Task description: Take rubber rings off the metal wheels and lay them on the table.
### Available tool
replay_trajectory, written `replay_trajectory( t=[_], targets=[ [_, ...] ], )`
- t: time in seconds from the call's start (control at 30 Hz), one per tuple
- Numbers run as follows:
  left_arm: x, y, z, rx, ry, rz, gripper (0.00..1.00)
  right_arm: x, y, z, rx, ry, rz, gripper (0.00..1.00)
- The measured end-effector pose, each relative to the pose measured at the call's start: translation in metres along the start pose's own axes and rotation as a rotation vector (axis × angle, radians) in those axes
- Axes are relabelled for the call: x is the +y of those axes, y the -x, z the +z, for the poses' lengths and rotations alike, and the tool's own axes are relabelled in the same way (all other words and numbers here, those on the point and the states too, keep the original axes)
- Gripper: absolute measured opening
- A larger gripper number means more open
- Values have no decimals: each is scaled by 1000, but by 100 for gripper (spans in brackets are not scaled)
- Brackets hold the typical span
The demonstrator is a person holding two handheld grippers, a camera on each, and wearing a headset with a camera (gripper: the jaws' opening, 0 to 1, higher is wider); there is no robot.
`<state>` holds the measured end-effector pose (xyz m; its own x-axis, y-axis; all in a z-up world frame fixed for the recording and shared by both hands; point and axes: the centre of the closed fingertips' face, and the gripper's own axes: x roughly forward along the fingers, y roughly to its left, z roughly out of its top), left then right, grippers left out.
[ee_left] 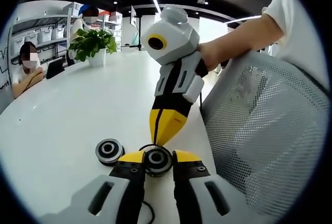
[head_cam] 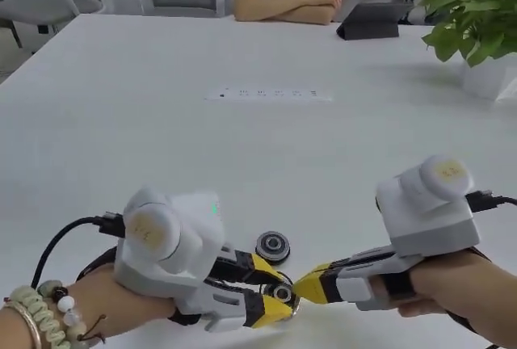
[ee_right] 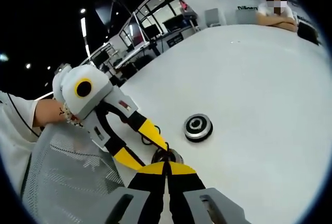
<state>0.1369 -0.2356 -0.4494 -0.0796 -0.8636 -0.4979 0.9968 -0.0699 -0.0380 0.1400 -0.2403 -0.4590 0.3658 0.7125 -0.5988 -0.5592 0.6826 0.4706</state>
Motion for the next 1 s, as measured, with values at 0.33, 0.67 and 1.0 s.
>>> replay_trajectory(
  t=[0.33,0.67,1.0],
  targets=[
    [3,19,15,-20,-22,-7,33,-6,7,5,-28,-2,-14,0],
    [-2,32,28,6,-81,-32,47,-8,11,9,-46,1,-20,0],
    [0,62,57,-28,-92,-30,56,-4,20,22,-96,-7,-8,0]
  ],
)
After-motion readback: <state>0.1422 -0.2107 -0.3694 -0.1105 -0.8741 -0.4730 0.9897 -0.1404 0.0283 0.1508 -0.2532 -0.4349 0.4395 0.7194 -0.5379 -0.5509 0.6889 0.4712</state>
